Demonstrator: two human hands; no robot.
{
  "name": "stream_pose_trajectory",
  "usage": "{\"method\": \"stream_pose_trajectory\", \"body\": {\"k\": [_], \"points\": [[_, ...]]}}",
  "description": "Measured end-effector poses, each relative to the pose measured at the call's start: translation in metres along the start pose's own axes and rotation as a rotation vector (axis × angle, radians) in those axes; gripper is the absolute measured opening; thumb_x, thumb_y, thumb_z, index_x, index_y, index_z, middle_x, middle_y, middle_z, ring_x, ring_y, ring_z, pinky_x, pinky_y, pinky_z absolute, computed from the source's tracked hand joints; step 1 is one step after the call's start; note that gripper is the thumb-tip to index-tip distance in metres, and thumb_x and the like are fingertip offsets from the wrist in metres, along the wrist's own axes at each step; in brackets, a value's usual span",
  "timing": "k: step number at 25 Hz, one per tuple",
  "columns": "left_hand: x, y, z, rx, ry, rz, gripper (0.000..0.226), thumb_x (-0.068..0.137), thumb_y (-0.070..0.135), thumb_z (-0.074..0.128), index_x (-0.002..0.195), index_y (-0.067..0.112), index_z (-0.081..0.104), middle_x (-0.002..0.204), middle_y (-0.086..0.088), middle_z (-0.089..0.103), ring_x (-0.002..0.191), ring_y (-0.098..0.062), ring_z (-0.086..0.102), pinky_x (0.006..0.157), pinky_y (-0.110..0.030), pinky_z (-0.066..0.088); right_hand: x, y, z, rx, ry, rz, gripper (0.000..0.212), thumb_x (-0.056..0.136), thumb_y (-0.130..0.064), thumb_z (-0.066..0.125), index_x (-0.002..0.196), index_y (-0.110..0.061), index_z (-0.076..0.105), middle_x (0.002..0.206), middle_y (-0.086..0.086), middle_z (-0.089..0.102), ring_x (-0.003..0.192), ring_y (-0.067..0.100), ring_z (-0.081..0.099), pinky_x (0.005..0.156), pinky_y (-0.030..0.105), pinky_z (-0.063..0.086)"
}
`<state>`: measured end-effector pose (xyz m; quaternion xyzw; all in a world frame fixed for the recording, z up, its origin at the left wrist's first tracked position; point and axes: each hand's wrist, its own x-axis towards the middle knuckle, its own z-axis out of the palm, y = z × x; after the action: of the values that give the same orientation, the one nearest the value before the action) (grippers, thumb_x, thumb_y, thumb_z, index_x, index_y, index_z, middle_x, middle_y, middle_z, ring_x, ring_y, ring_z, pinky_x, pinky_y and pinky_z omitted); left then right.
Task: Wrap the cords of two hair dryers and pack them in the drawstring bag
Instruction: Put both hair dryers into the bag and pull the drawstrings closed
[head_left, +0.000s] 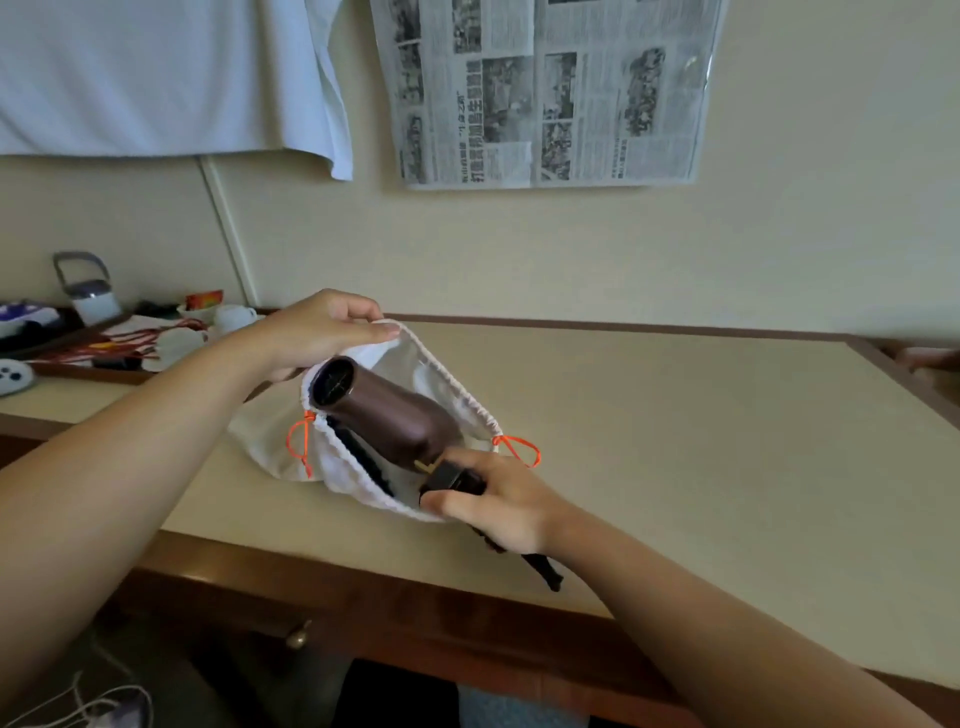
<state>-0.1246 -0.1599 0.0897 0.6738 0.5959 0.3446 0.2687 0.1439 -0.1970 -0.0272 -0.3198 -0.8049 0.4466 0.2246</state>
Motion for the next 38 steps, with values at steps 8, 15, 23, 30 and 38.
{"method": "stream_pose_trajectory", "body": {"k": [8,15,23,30,38], "points": [[-0.048,0.026,-0.01,0.47,0.038,0.161,0.033,0.094,0.047,0.07,0.078,0.018,0.063,0.05,-0.005,0.037,0.052,-0.016,0.028,0.057,-0.032,0.022,0.06,-0.024,0.005,-0.483,0.195,0.129,0.048,0.073,-0.066,0.056,0.106,-0.033,0.066,0.101,-0.008,0.068,0.096,0.018,0.063,0.082,0.033,0.055],[-0.045,0.025,0.01,0.507,0.017,0.204,0.034,0.094,0.049,0.069,0.072,0.027,0.056,0.047,0.005,0.029,0.051,-0.016,0.024,0.058,-0.032,0.023,0.108,-0.045,0.009,-0.904,0.052,0.306,0.049,0.088,-0.062,0.045,0.081,-0.016,0.061,0.085,0.004,0.064,0.091,0.026,0.062,0.076,0.033,0.051],[-0.044,0.01,0.036,0.668,0.215,0.224,0.019,0.094,0.037,0.071,0.086,0.022,0.062,0.052,0.01,0.043,0.052,-0.015,0.044,0.055,-0.03,0.029,0.12,-0.011,0.006,-0.938,0.045,0.275,0.054,0.086,-0.063,0.05,0.113,-0.018,0.064,0.106,0.005,0.064,0.099,0.026,0.061,0.077,0.034,0.048],[-0.027,-0.009,0.082,0.821,0.323,0.154,0.028,0.084,0.038,0.068,0.103,0.021,0.056,0.101,0.002,0.057,0.087,-0.025,0.057,0.067,-0.037,0.046,0.126,-0.006,0.0,-0.871,0.168,0.153,0.04,0.08,-0.05,0.05,0.109,-0.025,0.063,0.106,0.001,0.067,0.102,0.024,0.065,0.078,0.036,0.052],[0.022,0.002,0.099,0.808,0.438,0.271,0.018,0.105,0.03,0.05,0.095,0.016,0.057,0.07,-0.004,0.059,0.065,-0.036,0.058,0.054,-0.034,0.034,0.117,0.015,-0.008,-0.84,0.178,0.119,0.052,0.086,-0.05,0.057,0.135,-0.035,0.049,0.135,0.013,0.043,0.103,0.032,0.057,0.08,0.039,0.046]]}}
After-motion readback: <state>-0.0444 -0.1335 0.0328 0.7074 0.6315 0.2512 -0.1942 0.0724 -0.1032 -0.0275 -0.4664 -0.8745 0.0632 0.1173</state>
